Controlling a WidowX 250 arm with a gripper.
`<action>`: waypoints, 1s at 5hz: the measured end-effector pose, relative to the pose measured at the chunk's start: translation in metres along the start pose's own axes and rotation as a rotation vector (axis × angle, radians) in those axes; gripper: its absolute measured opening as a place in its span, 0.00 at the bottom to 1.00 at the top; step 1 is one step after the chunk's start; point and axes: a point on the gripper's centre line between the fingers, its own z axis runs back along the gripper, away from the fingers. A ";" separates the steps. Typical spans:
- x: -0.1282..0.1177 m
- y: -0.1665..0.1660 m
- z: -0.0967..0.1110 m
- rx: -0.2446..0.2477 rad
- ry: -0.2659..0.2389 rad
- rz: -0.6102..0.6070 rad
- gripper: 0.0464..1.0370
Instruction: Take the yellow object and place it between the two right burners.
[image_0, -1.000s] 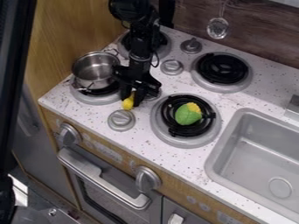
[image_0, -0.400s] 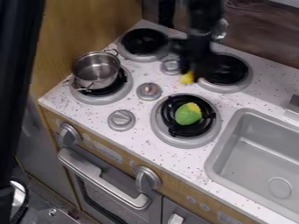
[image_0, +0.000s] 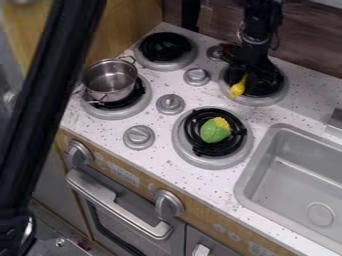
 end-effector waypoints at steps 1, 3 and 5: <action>-0.006 0.008 -0.007 0.001 0.047 0.021 0.33; -0.029 0.017 -0.020 -0.029 0.117 0.066 0.92; -0.039 0.025 0.028 -0.032 0.076 0.081 0.96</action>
